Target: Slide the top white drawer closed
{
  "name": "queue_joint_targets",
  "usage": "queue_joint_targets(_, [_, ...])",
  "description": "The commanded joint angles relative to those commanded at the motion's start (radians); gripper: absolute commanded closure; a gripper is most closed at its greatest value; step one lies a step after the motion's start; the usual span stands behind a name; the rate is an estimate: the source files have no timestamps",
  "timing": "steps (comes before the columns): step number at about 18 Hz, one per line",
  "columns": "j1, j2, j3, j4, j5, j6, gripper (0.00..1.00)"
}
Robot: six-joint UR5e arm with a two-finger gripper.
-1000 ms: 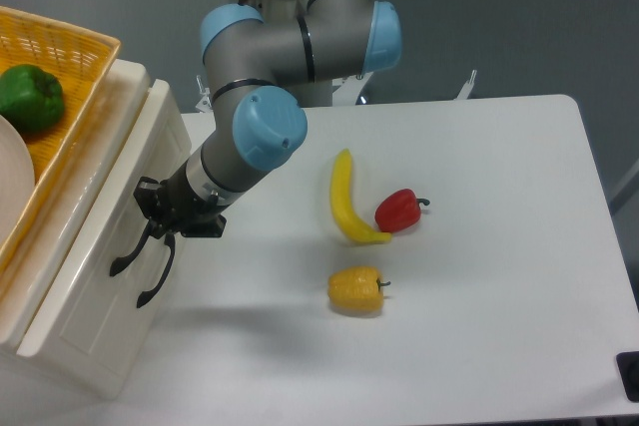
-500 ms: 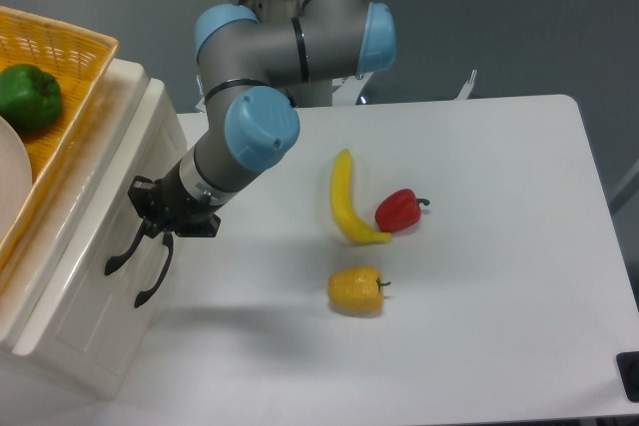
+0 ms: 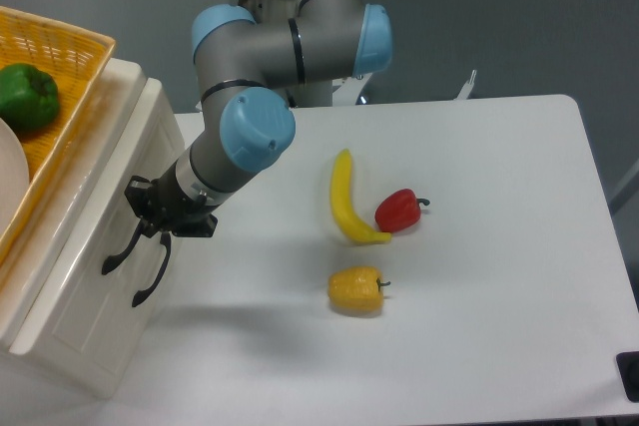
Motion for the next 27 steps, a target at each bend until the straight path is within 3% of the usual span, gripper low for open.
queue_joint_targets(6, [0.104, 0.006, 0.012, 0.003, 0.020, 0.005, 0.89])
queue_joint_targets(11, [0.167, 0.028, 0.012, 0.058, 0.078, 0.005, 0.88])
queue_joint_targets(14, [0.216, 0.017, 0.014, 0.080, 0.120, 0.005, 0.81])
queue_joint_targets(20, [0.319, -0.040, 0.031, 0.166, 0.183, 0.057, 0.76])
queue_joint_targets(27, [0.411, -0.138, 0.064, 0.229, 0.187, 0.197, 0.52])
